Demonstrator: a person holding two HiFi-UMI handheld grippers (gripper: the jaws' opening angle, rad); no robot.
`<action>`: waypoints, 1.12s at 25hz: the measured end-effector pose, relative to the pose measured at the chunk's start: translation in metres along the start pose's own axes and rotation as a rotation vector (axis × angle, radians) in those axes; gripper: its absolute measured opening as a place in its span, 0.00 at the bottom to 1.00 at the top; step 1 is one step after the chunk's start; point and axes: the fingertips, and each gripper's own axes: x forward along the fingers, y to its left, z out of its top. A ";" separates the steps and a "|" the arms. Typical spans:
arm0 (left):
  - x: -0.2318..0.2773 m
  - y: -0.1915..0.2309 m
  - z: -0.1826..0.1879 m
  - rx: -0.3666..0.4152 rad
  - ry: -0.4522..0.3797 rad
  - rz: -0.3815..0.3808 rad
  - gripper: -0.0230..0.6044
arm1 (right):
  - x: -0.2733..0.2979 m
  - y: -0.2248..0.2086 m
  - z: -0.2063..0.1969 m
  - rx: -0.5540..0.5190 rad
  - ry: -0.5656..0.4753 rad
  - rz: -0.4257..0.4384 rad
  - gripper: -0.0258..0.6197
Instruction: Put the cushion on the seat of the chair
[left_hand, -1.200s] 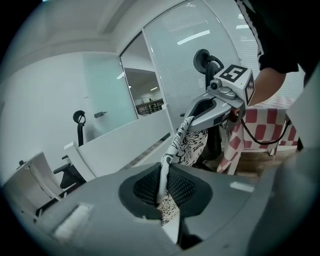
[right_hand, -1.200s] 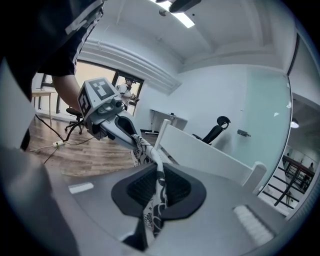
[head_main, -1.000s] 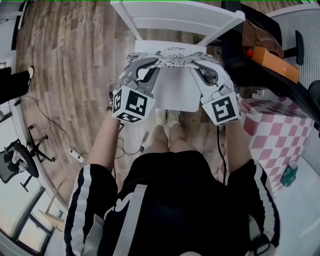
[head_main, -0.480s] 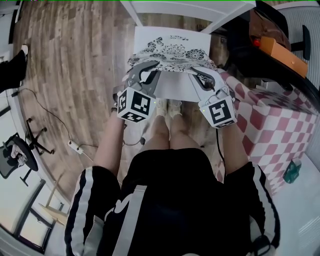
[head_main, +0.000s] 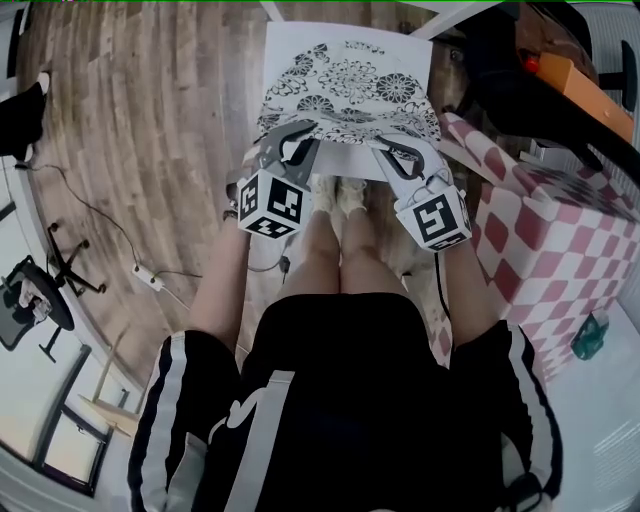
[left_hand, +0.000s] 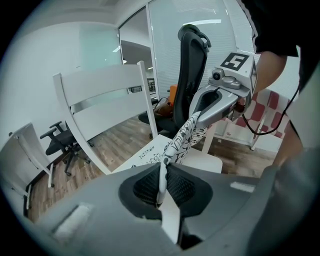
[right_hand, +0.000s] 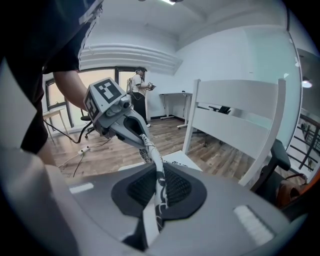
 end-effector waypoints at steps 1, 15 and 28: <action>0.001 -0.003 -0.005 -0.002 0.007 -0.002 0.06 | 0.002 0.003 -0.005 0.007 0.009 0.002 0.07; 0.018 -0.039 -0.058 -0.040 0.095 -0.060 0.06 | 0.020 0.041 -0.055 0.087 0.059 0.069 0.06; 0.042 -0.069 -0.099 -0.077 0.162 -0.111 0.07 | 0.035 0.069 -0.110 0.143 0.154 0.105 0.06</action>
